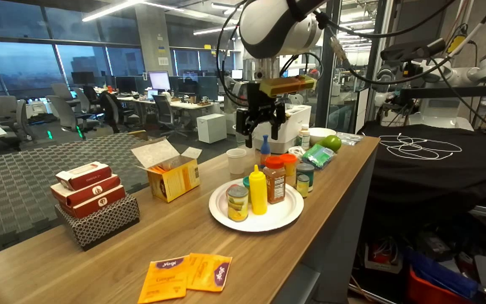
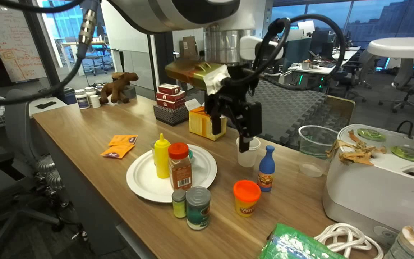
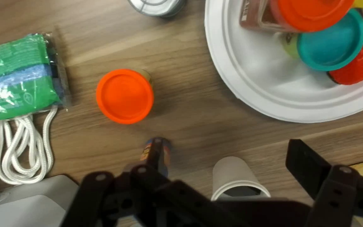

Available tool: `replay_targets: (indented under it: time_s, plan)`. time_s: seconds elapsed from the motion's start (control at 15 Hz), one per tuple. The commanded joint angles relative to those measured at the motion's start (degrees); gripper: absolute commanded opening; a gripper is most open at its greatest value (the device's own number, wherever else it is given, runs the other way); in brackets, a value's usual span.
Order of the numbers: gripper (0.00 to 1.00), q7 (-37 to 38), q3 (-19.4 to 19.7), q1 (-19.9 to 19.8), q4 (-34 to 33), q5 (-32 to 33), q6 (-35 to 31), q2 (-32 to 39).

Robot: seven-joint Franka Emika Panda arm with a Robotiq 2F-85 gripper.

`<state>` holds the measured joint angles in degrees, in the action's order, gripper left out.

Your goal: Put the containers and strawberry plush toy on the white plate

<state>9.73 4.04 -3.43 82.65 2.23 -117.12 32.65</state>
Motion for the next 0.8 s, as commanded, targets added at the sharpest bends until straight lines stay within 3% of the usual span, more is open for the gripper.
replay_targets:
  time_s: [0.0, 0.73]
  plan:
    - [1.0, 1.17, 0.89, -0.45, -6.16, -0.63, 2.17, 3.02]
    - [1.0, 1.95, 1.82, -2.2, -11.52, -1.73, 2.89, 6.14]
